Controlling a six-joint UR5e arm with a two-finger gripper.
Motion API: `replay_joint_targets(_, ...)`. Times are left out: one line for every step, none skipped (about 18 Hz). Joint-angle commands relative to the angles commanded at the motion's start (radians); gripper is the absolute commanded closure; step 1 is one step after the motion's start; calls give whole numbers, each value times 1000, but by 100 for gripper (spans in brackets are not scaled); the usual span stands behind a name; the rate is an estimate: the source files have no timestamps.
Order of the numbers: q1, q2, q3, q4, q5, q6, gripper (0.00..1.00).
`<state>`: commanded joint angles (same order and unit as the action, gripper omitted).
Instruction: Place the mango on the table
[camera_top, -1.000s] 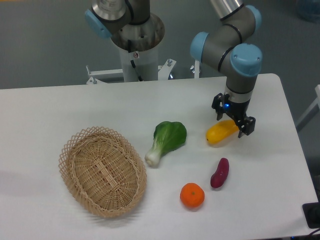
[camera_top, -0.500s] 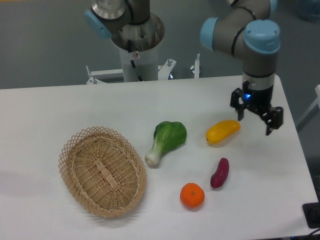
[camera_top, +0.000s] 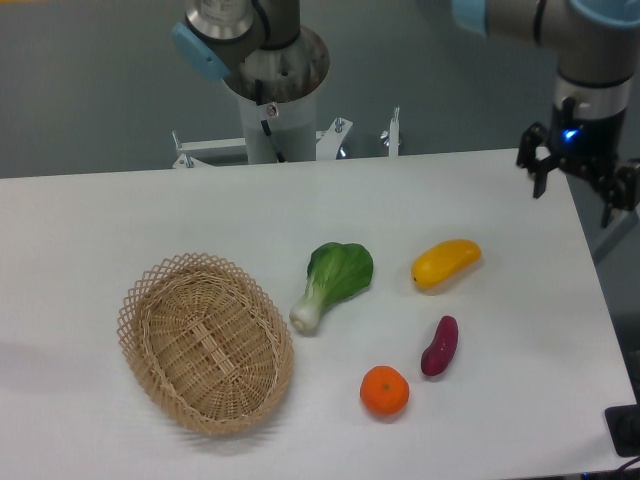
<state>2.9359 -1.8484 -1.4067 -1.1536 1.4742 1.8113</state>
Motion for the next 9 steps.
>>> replay_joint_targets(14, -3, 2, 0, -6, 35, 0)
replay_joint_targets(29, -6, 2, 0, -20, 66, 0)
replay_joint_targets(46, -8, 2, 2, -34, 89, 0)
replay_joint_targets(61, -12, 3, 5, -46, 111, 0)
replay_joint_targets(74, -17, 2, 6, -52, 131, 0)
replay_joint_targets(86, -17, 2, 8, -54, 150, 0)
replay_joint_targets(92, -21, 3, 11, -54, 160, 0)
replay_joint_targets(92, -25, 3, 11, -52, 160, 0)
replay_joint_targets(94, -28, 3, 11, -52, 160, 0)
